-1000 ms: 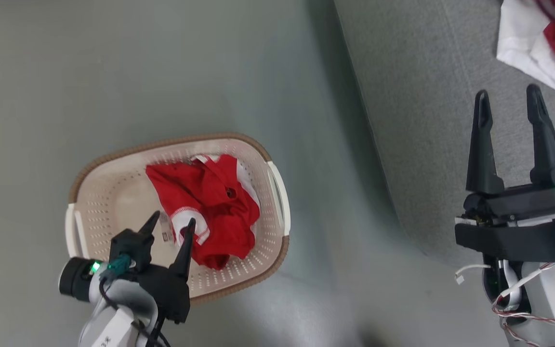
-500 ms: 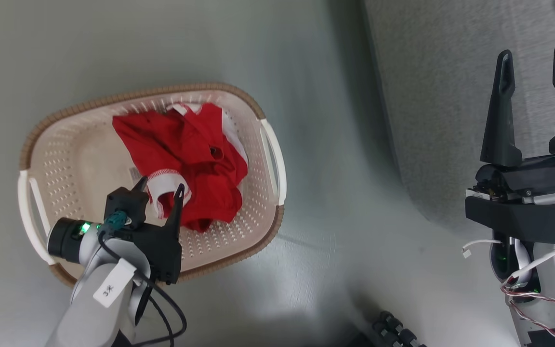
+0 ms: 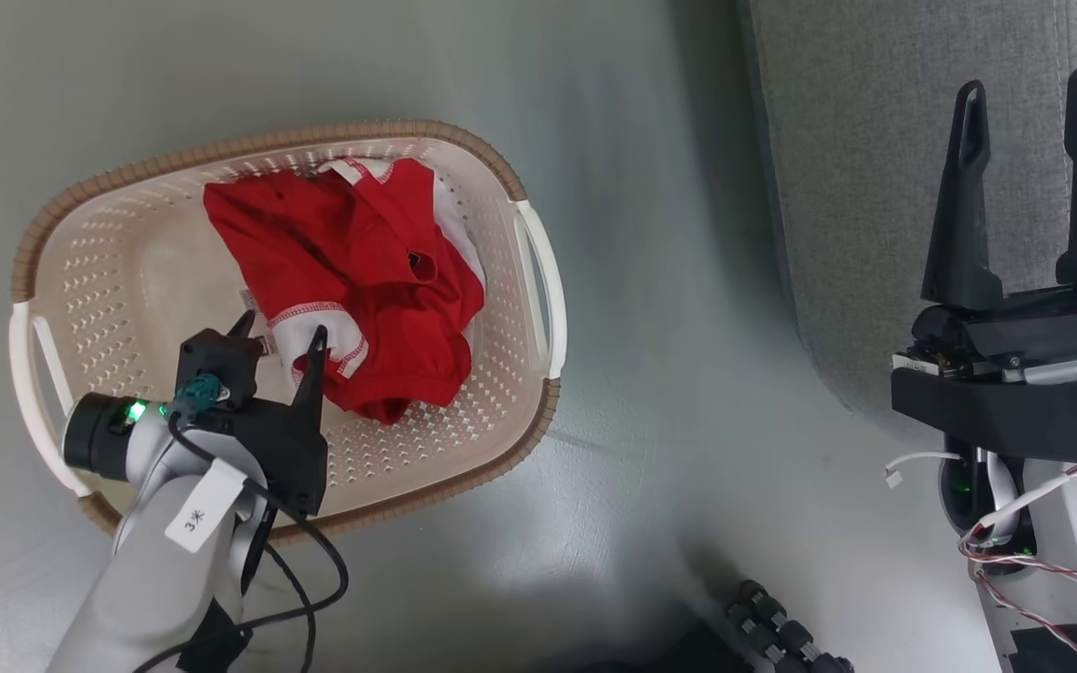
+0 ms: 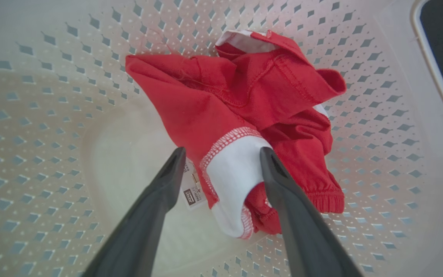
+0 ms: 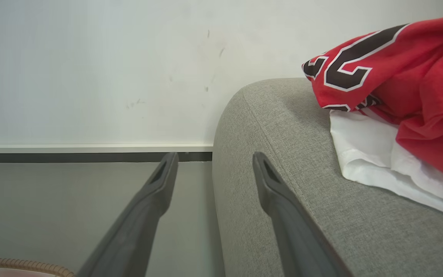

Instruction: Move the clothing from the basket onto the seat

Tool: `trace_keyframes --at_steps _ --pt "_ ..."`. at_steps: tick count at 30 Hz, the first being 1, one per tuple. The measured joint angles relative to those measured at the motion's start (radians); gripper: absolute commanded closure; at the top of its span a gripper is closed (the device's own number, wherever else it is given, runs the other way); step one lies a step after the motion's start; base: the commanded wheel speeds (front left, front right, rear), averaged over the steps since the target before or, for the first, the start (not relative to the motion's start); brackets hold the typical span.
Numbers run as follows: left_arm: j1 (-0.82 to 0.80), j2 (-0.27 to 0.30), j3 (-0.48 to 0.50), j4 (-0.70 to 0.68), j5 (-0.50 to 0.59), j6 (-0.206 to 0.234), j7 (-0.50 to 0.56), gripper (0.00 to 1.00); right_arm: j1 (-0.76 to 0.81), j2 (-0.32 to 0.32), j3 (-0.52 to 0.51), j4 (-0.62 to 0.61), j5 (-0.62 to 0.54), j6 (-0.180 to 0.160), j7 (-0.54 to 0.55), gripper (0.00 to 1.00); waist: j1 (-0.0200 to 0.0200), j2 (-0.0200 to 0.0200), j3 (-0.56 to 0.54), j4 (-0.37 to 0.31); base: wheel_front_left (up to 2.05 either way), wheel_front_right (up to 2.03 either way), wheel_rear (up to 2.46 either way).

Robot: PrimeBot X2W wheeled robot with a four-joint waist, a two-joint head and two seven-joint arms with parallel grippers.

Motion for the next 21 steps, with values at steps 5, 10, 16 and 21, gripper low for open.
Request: trace_keyframes --at_steps 5,10,16,21 --pt "-0.030 0.000 -0.007 0.044 0.009 -0.001 0.001 0.00 -0.008 0.007 0.004 -0.001 -0.001 0.000 0.000 0.00 0.0000 0.0000 0.017 -0.007 0.00 0.00 0.00" --pt "-0.063 -0.002 -0.010 0.076 0.010 -0.001 0.002 0.00 -0.011 0.011 0.006 -0.001 -0.010 0.000 0.000 0.00 0.0000 0.0000 0.039 -0.014 0.00 0.00 0.00" --pt "-0.091 -0.005 -0.020 0.133 0.024 -0.001 0.002 0.11 -0.012 0.017 0.006 0.009 -0.016 0.000 0.000 0.00 0.0000 0.0000 0.055 -0.022 0.00 0.00 0.00" --pt "-0.113 -0.007 -0.025 0.169 0.037 0.008 0.002 1.00 -0.014 0.021 0.006 0.014 -0.018 0.000 0.000 0.00 0.0000 0.0000 0.056 -0.023 0.00 0.00 0.00"
